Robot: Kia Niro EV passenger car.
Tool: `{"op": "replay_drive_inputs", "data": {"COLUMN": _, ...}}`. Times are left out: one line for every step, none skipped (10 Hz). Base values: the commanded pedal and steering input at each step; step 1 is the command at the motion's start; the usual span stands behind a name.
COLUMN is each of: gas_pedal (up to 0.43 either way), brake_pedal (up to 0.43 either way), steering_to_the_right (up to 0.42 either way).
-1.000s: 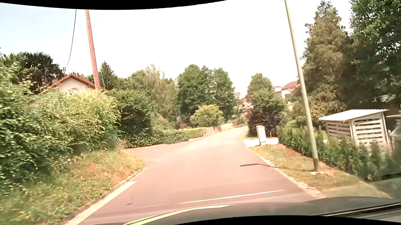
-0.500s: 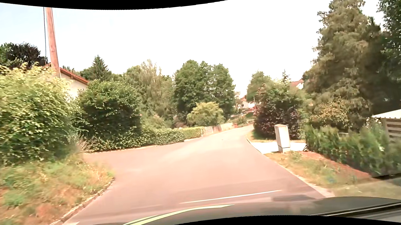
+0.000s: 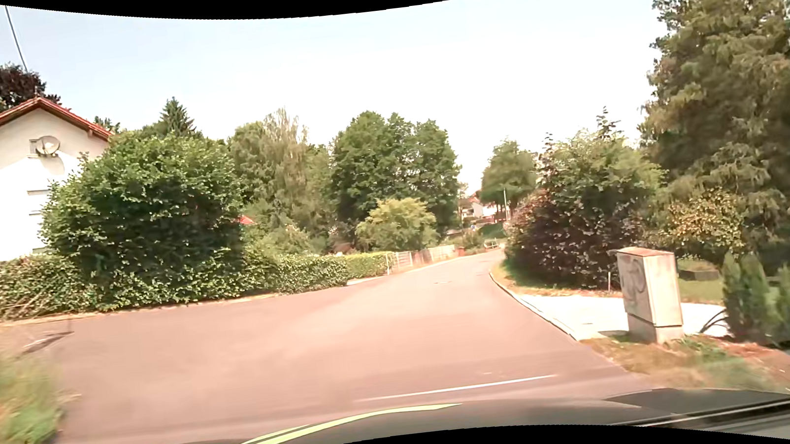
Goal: Follow the waypoints while adhering to traffic rules and regulations
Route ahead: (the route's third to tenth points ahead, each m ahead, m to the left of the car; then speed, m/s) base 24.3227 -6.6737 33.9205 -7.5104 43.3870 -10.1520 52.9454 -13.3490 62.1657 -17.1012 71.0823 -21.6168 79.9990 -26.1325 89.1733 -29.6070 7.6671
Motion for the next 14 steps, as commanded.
{"op": "replay_drive_inputs", "data": {"gas_pedal": 0.028, "brake_pedal": 0.000, "steering_to_the_right": 0.030}}
{"op": "replay_drive_inputs", "data": {"gas_pedal": 0.028, "brake_pedal": 0.000, "steering_to_the_right": 0.030}}
{"op": "replay_drive_inputs", "data": {"gas_pedal": 0.028, "brake_pedal": 0.000, "steering_to_the_right": 0.030}}
{"op": "replay_drive_inputs", "data": {"gas_pedal": 0.028, "brake_pedal": 0.000, "steering_to_the_right": 0.030}}
{"op": "replay_drive_inputs", "data": {"gas_pedal": 0.028, "brake_pedal": 0.000, "steering_to_the_right": 0.030}}
{"op": "replay_drive_inputs", "data": {"gas_pedal": 0.028, "brake_pedal": 0.000, "steering_to_the_right": 0.031}}
{"op": "replay_drive_inputs", "data": {"gas_pedal": 0.028, "brake_pedal": 0.000, "steering_to_the_right": 0.031}}
{"op": "replay_drive_inputs", "data": {"gas_pedal": 0.028, "brake_pedal": 0.000, "steering_to_the_right": 0.032}}
{"op": "replay_drive_inputs", "data": {"gas_pedal": 0.039, "brake_pedal": 0.000, "steering_to_the_right": 0.033}}
{"op": "replay_drive_inputs", "data": {"gas_pedal": 0.039, "brake_pedal": 0.000, "steering_to_the_right": 0.033}}
{"op": "replay_drive_inputs", "data": {"gas_pedal": 0.039, "brake_pedal": 0.000, "steering_to_the_right": 0.037}}
{"op": "replay_drive_inputs", "data": {"gas_pedal": 0.039, "brake_pedal": 0.000, "steering_to_the_right": 0.039}}
{"op": "replay_drive_inputs", "data": {"gas_pedal": 0.039, "brake_pedal": 0.000, "steering_to_the_right": 0.039}}
{"op": "replay_drive_inputs", "data": {"gas_pedal": 0.039, "brake_pedal": 0.000, "steering_to_the_right": 0.041}}
